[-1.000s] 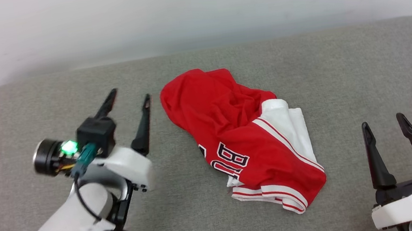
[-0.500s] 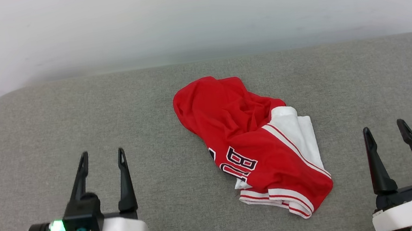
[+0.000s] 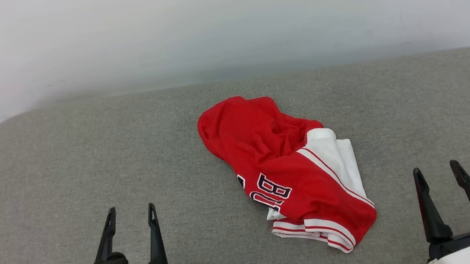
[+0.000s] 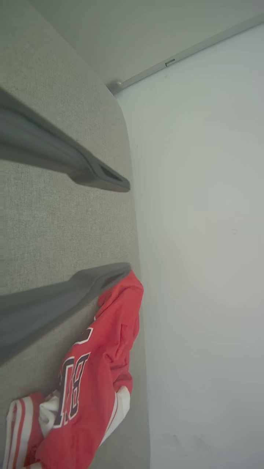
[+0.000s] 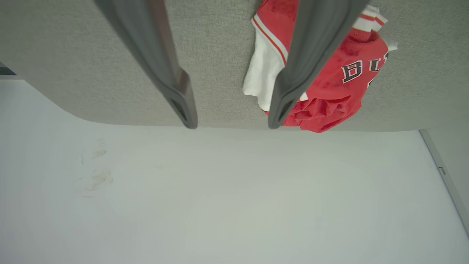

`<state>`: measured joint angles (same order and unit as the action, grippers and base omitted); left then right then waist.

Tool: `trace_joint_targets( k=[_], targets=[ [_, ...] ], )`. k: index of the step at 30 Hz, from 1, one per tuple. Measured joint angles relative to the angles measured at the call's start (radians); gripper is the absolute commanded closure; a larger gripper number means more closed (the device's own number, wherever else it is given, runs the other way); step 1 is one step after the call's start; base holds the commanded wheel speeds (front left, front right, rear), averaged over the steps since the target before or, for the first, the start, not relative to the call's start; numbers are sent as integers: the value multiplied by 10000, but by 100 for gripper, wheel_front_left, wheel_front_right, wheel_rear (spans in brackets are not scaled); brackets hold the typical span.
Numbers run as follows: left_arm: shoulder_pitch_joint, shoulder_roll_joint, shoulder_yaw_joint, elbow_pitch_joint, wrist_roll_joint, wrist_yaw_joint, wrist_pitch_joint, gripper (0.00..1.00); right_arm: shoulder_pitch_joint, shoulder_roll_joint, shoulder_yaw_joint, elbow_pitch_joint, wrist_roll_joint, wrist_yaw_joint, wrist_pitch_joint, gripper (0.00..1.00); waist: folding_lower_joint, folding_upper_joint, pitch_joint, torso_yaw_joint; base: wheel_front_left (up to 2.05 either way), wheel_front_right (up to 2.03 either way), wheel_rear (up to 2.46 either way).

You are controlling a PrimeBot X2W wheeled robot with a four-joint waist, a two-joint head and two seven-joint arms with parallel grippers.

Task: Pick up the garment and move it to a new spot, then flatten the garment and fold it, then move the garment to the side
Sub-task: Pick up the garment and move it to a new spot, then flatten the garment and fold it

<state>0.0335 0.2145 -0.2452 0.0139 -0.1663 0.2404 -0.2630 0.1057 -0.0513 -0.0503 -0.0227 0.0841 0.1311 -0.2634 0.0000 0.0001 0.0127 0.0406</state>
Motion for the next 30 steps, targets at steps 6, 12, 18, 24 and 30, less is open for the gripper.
trace_joint_targets(
  k=[6, 12, 18, 24, 30],
  targets=[
    [205, -372, 500, 140, 454, -418, 0, 0, 68, -2, 8, 79, 58, -2, 0, 0, 0, 0, -27, -29, 0, 0, 0],
    [248, -640, 867, 209, 765, -757, 0, 0, 137, -2, 21, 134, 115, -2, 0, 0, 0, 0, -28, -30, 0, 0, 0],
    [295, -803, 1083, 242, 1001, -1028, 0, 0, 138, -2, -10, 134, 121, -2, 0, 0, 0, 0, -25, -22, 0, 0, 0],
    [299, -965, 1239, 301, 1133, -1210, 0, 0, -76, -2, -81, 2, -69, -2, 0, 0, 0, 0, 12, 15, 0, 0, 0],
    [221, -1062, 1440, 316, 1183, -1356, 0, 0, -1516, -188, -255, -639, -523, -2, 0, 0, 0, 0, 213, 74, 0, 0, 0]
  ],
)
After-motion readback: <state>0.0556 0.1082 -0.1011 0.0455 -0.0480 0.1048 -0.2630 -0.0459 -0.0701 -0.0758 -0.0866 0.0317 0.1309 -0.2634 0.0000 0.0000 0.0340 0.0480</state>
